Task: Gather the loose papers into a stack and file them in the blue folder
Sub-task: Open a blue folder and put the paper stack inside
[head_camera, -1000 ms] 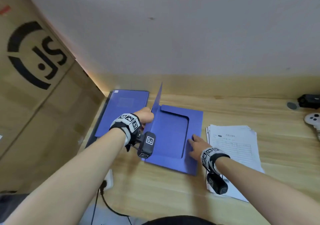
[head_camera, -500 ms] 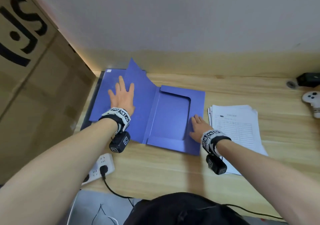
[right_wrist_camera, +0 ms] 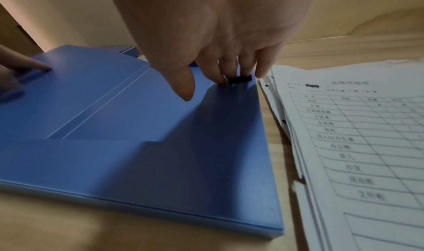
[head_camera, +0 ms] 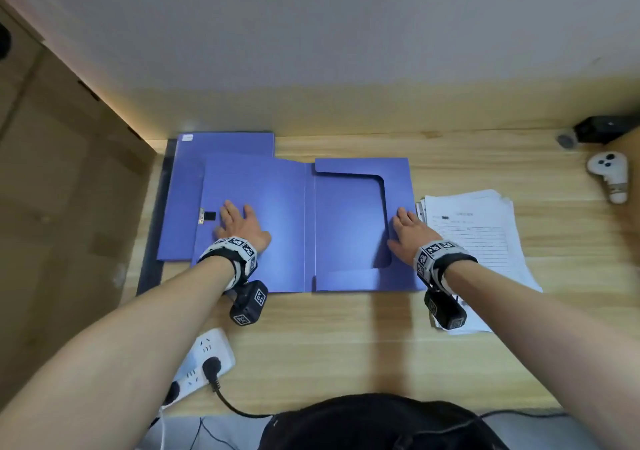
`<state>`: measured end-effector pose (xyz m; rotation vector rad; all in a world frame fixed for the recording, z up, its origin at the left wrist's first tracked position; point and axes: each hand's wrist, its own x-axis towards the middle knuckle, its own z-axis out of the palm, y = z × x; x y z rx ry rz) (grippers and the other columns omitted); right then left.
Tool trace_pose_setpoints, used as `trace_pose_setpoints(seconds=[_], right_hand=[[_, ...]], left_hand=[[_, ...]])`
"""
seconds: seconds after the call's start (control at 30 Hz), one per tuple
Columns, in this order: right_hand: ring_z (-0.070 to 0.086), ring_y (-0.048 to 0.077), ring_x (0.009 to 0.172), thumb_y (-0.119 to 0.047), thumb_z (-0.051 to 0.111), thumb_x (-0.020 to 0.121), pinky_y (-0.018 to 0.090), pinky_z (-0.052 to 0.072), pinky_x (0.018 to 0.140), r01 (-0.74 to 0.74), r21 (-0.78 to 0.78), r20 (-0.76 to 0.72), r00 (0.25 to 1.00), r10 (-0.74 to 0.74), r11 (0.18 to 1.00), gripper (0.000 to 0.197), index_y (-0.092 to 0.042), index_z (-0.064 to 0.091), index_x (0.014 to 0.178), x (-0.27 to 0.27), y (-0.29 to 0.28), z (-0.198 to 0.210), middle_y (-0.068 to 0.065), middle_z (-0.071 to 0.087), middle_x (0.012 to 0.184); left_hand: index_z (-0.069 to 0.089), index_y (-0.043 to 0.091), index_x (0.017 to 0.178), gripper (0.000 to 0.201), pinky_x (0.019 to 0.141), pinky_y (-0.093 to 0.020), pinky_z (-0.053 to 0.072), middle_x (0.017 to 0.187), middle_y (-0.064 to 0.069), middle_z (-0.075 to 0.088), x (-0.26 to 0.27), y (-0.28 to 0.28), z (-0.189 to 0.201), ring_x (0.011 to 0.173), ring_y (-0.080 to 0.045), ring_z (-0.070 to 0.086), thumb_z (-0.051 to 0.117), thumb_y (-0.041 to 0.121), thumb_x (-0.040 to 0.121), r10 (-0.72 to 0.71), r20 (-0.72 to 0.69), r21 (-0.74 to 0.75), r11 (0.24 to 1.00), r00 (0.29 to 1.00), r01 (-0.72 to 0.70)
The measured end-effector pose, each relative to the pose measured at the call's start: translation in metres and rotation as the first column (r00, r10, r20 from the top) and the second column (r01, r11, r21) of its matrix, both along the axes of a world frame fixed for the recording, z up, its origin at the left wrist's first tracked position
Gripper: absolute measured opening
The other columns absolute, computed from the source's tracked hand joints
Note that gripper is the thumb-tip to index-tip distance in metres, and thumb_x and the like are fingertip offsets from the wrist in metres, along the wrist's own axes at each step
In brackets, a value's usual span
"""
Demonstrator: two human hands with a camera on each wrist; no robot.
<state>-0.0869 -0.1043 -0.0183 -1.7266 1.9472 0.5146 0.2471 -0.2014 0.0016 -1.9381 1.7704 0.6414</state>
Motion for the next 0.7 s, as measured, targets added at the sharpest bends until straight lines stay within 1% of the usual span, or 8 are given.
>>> trace_pose_setpoints(seconds=[0.07, 0.17, 0.3, 0.4, 0.5, 0.57, 0.63, 0.7], right_hand=[[0.003, 0.027, 0.153, -0.034, 0.043, 0.098, 0.042, 0.022, 0.121, 0.040, 0.012, 0.018, 0.999, -0.040, 0.999, 0.069, -0.007, 0.014, 0.156, 0.002, 0.002, -0.001, 0.009, -0.001, 0.166], [-0.002, 0.024, 0.154, -0.033, 0.043, 0.098, 0.042, 0.022, 0.121, 0.068, 0.012, 0.043, 0.997, -0.068, 0.998, 0.071, -0.010, 0.010, 0.157, 0.000, 0.004, -0.006, 0.006, -0.005, 0.167], [0.000, 0.022, 0.154, -0.035, 0.044, 0.097, 0.041, 0.027, 0.119, 0.076, -0.028, 0.104, 0.992, -0.073, 0.997, 0.071, -0.012, 0.013, 0.157, -0.004, 0.008, -0.008, 0.003, -0.002, 0.167], [0.015, 0.021, 0.152, -0.030, 0.051, 0.094, 0.037, 0.030, 0.116, 0.156, -0.153, 0.304, 0.947, -0.104, 0.976, 0.069, -0.014, 0.023, 0.155, -0.019, 0.016, -0.006, 0.002, 0.007, 0.166], [0.020, 0.022, 0.150, -0.019, 0.052, 0.093, 0.032, 0.022, 0.118, 0.297, -0.279, 0.434, 0.887, -0.157, 0.913, 0.067, -0.014, 0.026, 0.155, -0.047, 0.031, -0.002, 0.004, 0.013, 0.166], [0.020, 0.023, 0.150, -0.016, 0.052, 0.093, 0.032, 0.018, 0.119, 0.350, -0.315, 0.440, 0.877, -0.192, 0.882, 0.065, -0.011, 0.027, 0.154, -0.072, 0.045, 0.001, 0.006, 0.015, 0.165], [0.020, 0.025, 0.150, -0.015, 0.053, 0.093, 0.035, 0.017, 0.120, 0.412, -0.308, 0.433, 0.864, -0.259, 0.858, 0.064, -0.009, 0.030, 0.152, -0.099, 0.057, 0.001, 0.009, 0.020, 0.163], [0.025, 0.029, 0.147, -0.014, 0.055, 0.091, 0.038, 0.021, 0.119, 0.494, -0.303, 0.433, 0.833, -0.344, 0.815, 0.063, -0.007, 0.033, 0.149, -0.132, 0.071, -0.001, 0.013, 0.027, 0.159]], left_hand=[[-0.003, 0.014, 0.159, 0.086, 0.118, -0.059, 0.017, 0.163, -0.019, -0.023, -0.018, 0.007, -0.009, 0.153, -0.037, -0.017, 0.049, 0.034, 0.094, 0.027, -0.064, 0.077, 0.997, 0.998, -0.022], [-0.007, 0.014, 0.158, 0.087, 0.116, -0.061, 0.020, 0.162, -0.019, -0.026, -0.037, 0.011, -0.013, 0.151, -0.040, -0.019, 0.049, 0.033, 0.094, 0.076, -0.077, 0.119, 0.991, 0.994, -0.066], [-0.004, 0.012, 0.159, 0.085, 0.118, -0.059, 0.015, 0.163, -0.020, -0.023, -0.041, 0.008, -0.006, 0.152, -0.040, -0.018, 0.048, 0.034, 0.095, 0.126, -0.071, 0.148, 0.982, 0.990, -0.114], [0.025, 0.006, 0.153, 0.067, 0.120, -0.055, 0.018, 0.166, -0.020, -0.005, -0.053, 0.010, 0.002, 0.155, -0.035, -0.003, 0.047, 0.029, 0.094, 0.168, -0.155, -0.015, 0.985, 0.974, -0.172], [0.035, 0.008, 0.150, 0.057, 0.118, -0.047, 0.028, 0.165, -0.011, 0.019, -0.090, 0.021, 0.009, 0.152, -0.029, 0.021, 0.048, 0.020, 0.096, 0.131, -0.378, -0.147, 0.969, 0.916, -0.199], [0.044, 0.011, 0.146, 0.051, 0.111, -0.043, 0.038, 0.156, -0.007, 0.039, -0.128, 0.033, 0.015, 0.140, -0.029, 0.042, 0.049, 0.014, 0.095, 0.101, -0.529, -0.160, 0.963, 0.843, -0.215], [0.052, 0.012, 0.139, 0.045, 0.104, -0.040, 0.045, 0.143, -0.007, 0.053, -0.166, 0.047, 0.021, 0.128, -0.027, 0.054, 0.049, 0.009, 0.094, 0.085, -0.641, -0.136, 0.965, 0.763, -0.222], [0.057, 0.011, 0.133, 0.040, 0.095, -0.040, 0.051, 0.127, -0.008, 0.066, -0.206, 0.066, 0.024, 0.115, -0.027, 0.062, 0.047, 0.006, 0.094, 0.116, -0.723, -0.046, 0.975, 0.681, -0.216]])
